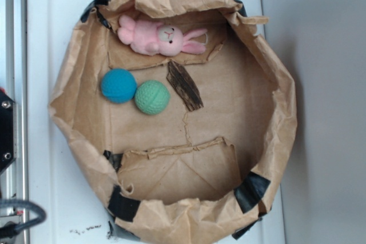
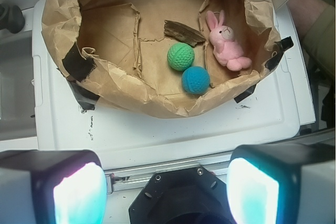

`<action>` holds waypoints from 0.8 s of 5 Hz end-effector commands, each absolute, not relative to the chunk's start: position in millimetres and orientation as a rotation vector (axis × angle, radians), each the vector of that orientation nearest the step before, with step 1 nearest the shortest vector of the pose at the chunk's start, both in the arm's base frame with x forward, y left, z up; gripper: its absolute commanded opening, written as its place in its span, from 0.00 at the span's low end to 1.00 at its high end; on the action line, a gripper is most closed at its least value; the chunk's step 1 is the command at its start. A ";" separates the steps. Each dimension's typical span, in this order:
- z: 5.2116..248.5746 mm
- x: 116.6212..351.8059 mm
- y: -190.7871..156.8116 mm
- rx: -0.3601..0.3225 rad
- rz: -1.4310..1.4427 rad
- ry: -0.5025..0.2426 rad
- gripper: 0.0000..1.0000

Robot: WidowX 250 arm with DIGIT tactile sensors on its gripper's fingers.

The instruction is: Grab the green ball.

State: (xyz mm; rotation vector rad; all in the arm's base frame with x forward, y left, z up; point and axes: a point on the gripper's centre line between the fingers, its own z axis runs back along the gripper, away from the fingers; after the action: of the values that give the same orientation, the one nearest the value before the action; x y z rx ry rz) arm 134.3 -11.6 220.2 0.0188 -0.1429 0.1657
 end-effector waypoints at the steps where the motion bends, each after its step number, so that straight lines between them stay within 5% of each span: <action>1: 202.9 193.3 -19.9 0.065 0.216 -0.246 1.00; 2: 192.8 212.1 -13.3 0.019 0.136 -0.240 1.00; 3: 178.4 233.5 10.9 -0.063 -0.004 -0.127 1.00; 4: 165.4 253.2 33.9 -0.091 -0.018 -0.092 1.00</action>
State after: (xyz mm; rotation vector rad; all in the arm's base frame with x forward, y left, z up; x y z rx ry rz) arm 248.7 30.1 151.2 -0.1010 -0.0343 -0.0252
